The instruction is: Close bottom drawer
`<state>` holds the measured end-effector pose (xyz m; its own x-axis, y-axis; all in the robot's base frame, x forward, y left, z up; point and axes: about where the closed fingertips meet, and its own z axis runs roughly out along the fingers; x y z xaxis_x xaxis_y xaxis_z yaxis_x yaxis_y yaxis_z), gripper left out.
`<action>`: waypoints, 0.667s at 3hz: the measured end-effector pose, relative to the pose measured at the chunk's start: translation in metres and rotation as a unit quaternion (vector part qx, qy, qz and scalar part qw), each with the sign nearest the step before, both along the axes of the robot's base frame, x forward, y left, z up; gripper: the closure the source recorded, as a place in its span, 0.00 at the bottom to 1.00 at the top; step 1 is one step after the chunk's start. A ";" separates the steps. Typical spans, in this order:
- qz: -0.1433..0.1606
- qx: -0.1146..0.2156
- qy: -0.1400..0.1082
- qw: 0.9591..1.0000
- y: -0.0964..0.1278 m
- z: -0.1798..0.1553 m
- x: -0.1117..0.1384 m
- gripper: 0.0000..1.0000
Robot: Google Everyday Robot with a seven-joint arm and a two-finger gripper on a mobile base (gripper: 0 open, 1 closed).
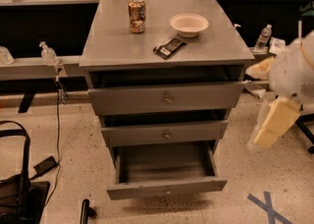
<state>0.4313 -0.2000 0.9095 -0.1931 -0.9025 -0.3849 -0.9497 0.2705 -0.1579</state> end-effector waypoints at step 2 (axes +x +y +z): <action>0.037 0.178 -0.004 0.983 0.062 -0.106 -0.002 0.00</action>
Offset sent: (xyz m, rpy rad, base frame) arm -0.0132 0.0329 -0.0885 0.2242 0.0412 0.0544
